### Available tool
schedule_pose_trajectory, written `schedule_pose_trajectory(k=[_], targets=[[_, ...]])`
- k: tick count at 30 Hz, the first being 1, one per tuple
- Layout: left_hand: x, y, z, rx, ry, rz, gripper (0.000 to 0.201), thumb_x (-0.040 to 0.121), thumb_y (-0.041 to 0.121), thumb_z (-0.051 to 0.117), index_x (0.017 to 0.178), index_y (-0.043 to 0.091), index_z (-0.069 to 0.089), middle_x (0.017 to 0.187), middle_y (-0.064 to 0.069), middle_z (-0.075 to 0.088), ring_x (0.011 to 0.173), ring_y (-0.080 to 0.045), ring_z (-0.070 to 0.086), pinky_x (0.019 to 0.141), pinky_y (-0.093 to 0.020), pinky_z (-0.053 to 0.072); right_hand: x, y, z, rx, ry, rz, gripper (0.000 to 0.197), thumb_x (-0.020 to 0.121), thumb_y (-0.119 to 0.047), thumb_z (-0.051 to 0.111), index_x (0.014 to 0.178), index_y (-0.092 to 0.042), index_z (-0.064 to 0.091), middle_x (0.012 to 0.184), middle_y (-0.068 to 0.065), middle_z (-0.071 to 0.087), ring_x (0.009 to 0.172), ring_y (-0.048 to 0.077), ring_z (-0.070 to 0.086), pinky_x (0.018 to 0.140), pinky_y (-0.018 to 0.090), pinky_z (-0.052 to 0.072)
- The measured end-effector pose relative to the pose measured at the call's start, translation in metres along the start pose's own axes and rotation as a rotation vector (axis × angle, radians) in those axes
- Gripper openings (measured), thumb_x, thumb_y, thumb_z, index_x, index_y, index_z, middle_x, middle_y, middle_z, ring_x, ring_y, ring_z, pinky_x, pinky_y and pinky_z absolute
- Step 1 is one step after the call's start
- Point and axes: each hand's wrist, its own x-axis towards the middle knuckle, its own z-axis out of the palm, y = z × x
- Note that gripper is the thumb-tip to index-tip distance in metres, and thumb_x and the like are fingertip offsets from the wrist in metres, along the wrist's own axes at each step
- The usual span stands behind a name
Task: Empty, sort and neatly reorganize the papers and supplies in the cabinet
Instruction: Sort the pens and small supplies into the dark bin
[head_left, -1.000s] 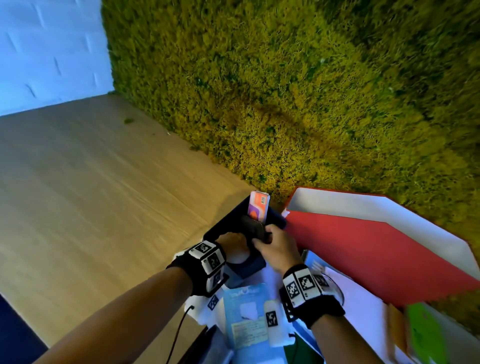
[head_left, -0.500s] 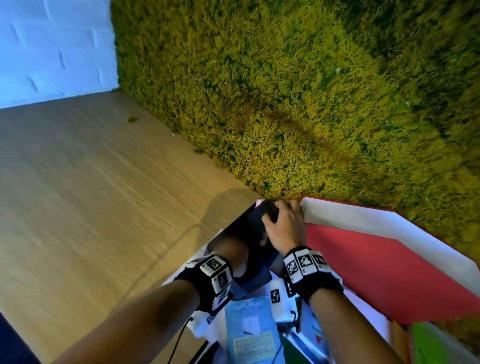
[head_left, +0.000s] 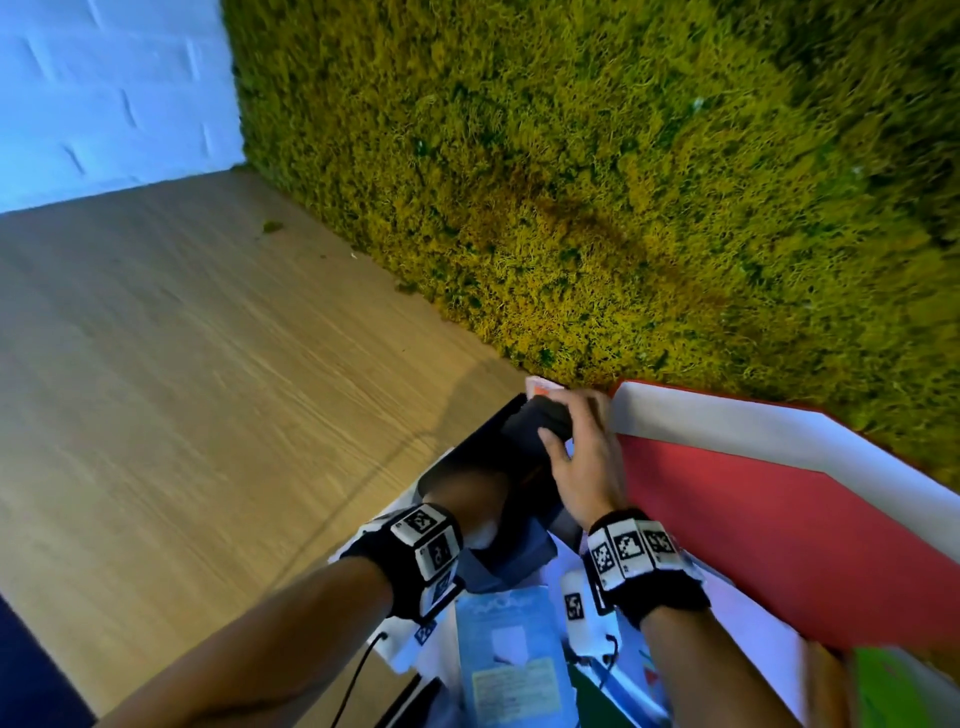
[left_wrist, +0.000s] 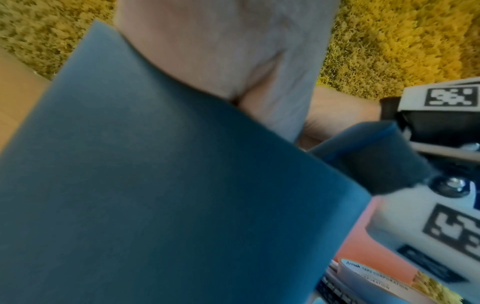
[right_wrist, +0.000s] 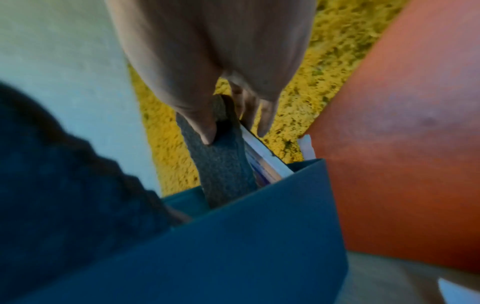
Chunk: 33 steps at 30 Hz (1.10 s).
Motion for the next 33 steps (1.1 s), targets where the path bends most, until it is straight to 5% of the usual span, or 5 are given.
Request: schedule_pose_trajectory(k=[7,15,22,27,33], targets=[[-0.006,0.003,-0.002,-0.043,-0.003,0.022,0.03,0.095,0.008,0.052,0.124,0.003,0.054,0.125,-0.02,0.058,0.112,-0.037,0.058,0.092,-0.044,0.05,-0.011,-0.004,0.02,-0.219,-0.363,-0.202,0.061,0.064,0.01,0.057,0.117,-0.021,0.056,0.117,-0.001,0.055,0.109,0.024,0.05,0.092,0.034,0.041],[-0.036,-0.002,-0.017,-0.012,-0.041,0.016,0.027,0.095,0.006,0.048,0.116,-0.005,0.06,0.122,-0.025,0.06,0.111,-0.041,0.059,0.086,-0.039,0.048,-0.012,0.021,0.035,0.043,-0.454,0.047,0.074,0.056,0.02,0.052,0.123,-0.012,0.054,0.117,0.005,0.046,0.104,0.015,0.05,0.095,0.033,0.043],[-0.036,-0.016,-0.043,0.014,0.457,-0.011,0.02,0.092,0.029,0.056,0.103,0.016,0.066,0.106,-0.01,0.066,0.098,-0.031,0.064,0.075,-0.035,0.049,-0.01,0.02,0.042,0.128,-0.456,-0.091,0.045,0.069,0.011,0.061,0.108,-0.009,0.071,0.113,0.008,0.053,0.105,0.007,0.05,0.095,0.0,0.027],[-0.013,-0.035,-0.029,-0.142,0.536,0.036,0.038,0.089,0.028,0.063,0.126,0.022,0.058,0.117,-0.008,0.05,0.109,-0.031,0.053,0.089,-0.036,0.045,-0.01,0.024,0.047,-0.09,-0.452,0.196,0.074,0.08,-0.017,0.071,0.145,-0.014,0.037,0.136,0.014,0.039,0.129,0.031,0.039,0.109,0.031,0.03],[-0.004,-0.046,-0.001,-0.22,0.426,0.138,0.051,0.088,0.027,0.061,0.136,0.015,0.048,0.119,-0.011,0.05,0.102,-0.038,0.058,0.088,-0.044,0.049,-0.002,0.02,0.051,-0.197,-0.643,0.275,0.082,0.084,-0.029,0.065,0.151,-0.013,0.02,0.15,0.008,0.037,0.136,0.024,0.038,0.106,0.035,0.036]])
